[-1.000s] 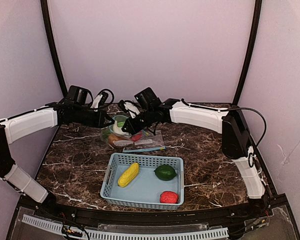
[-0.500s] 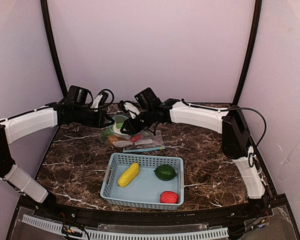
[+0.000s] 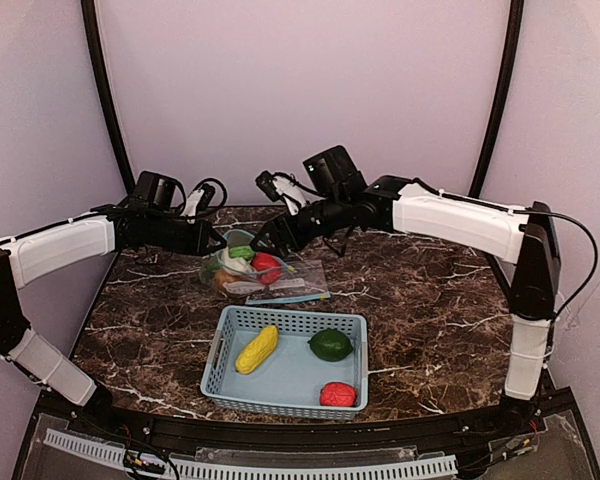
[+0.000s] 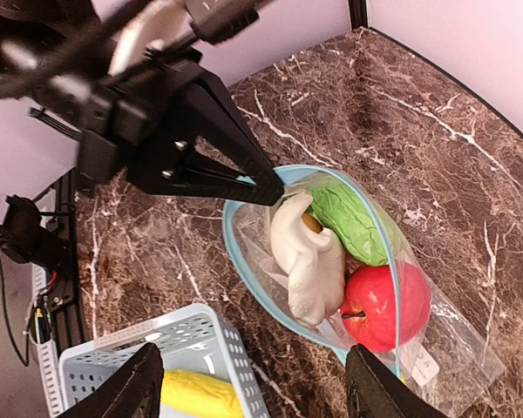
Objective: Place the food in the zip-top bag and seal the zipper
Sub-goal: Place the fake vegetable in the zipper food storage bag, then adjust the zipper food storage bag at the center of the board.
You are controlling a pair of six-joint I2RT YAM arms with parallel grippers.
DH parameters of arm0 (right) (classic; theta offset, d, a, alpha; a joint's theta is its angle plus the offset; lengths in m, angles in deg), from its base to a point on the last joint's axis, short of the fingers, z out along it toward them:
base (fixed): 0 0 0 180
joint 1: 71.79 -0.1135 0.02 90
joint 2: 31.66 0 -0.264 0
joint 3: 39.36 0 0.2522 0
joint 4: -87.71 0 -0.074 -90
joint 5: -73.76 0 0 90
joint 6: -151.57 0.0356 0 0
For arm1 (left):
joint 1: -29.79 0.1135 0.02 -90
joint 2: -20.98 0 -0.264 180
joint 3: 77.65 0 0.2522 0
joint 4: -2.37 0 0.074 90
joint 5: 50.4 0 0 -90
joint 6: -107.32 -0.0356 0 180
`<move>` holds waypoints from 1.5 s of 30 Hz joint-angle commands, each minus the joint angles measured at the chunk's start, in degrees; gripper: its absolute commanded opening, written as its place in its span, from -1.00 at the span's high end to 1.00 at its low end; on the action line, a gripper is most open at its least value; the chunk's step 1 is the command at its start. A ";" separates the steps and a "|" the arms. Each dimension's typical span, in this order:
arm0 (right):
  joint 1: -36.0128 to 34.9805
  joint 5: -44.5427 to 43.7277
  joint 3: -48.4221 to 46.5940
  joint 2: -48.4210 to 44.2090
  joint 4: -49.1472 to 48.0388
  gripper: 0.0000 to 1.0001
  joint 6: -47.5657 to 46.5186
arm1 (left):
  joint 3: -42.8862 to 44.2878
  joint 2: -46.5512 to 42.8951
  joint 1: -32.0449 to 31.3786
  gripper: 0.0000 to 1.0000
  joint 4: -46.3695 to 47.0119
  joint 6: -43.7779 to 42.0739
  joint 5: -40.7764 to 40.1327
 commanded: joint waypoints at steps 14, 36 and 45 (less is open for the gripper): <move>3.58 -7.32 18.70 -4.35 -9.02 -0.19 -0.34 | 0.21 -1.69 0.53 0.99 -1.26 -1.02 -0.53; 7.42 -2.82 18.98 3.15 -14.30 0.22 -8.01 | 0.34 -0.95 0.53 0.99 -1.45 -0.98 -0.43; 7.36 -1.95 17.12 4.86 -14.26 0.33 -9.17 | 0.37 -0.78 0.57 0.99 -1.52 -1.13 -0.32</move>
